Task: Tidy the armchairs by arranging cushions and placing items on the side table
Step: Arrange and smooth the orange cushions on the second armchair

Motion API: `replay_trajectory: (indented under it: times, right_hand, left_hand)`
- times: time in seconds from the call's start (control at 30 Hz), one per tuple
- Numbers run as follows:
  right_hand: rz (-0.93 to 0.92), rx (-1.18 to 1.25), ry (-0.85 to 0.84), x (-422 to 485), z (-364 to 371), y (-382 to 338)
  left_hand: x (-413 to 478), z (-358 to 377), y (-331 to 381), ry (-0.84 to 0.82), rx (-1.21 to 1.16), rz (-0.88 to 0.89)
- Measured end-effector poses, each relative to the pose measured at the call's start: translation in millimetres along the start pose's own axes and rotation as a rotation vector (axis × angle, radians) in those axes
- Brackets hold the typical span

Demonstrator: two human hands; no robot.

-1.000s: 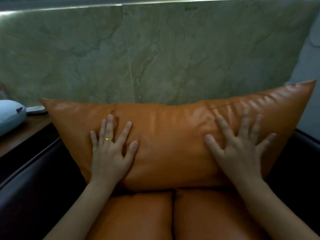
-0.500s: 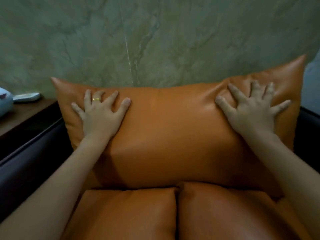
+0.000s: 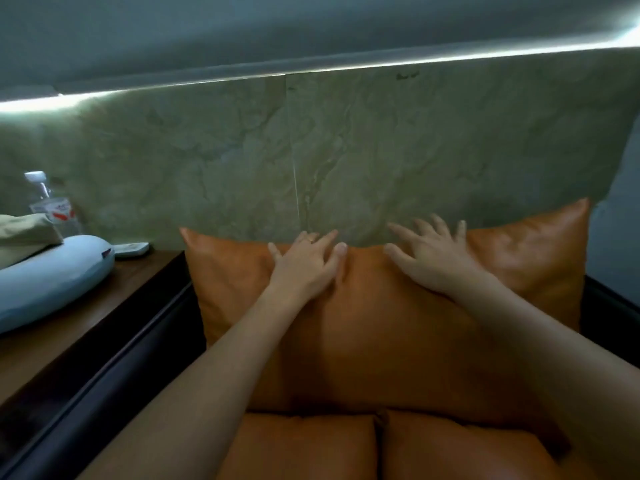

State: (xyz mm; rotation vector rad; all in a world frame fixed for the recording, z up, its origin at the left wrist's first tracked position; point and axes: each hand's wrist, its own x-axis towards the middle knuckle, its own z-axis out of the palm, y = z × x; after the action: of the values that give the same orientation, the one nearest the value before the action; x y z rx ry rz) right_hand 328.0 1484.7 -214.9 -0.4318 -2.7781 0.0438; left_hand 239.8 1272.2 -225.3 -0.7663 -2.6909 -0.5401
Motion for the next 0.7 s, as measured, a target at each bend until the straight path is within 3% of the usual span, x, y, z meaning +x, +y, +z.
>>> replay_trajectory:
  times: [0.1, 0.33, 0.53, 0.7]
  right_hand:
    - [-0.111, 0.012, -0.111, 25.1, 13.7, -31.8]
    - [-0.168, -0.018, -0.243, 31.6, 31.7, 1.6]
    - [0.026, -0.202, -0.186, 14.7, 10.6, 93.3]
    - [0.237, -0.176, -0.142, 1.2, -6.3, 137.5]
  left_hand:
    - [19.0, 21.0, 4.9, -0.139, 0.081, 0.052]
    - [35.3, 31.4, -47.1, -0.089, 0.096, 0.034]
    - [35.1, -5.9, -109.4, -0.155, 0.424, -0.111]
    - [15.1, -29.2, -174.3, -0.107, 0.334, -0.243]
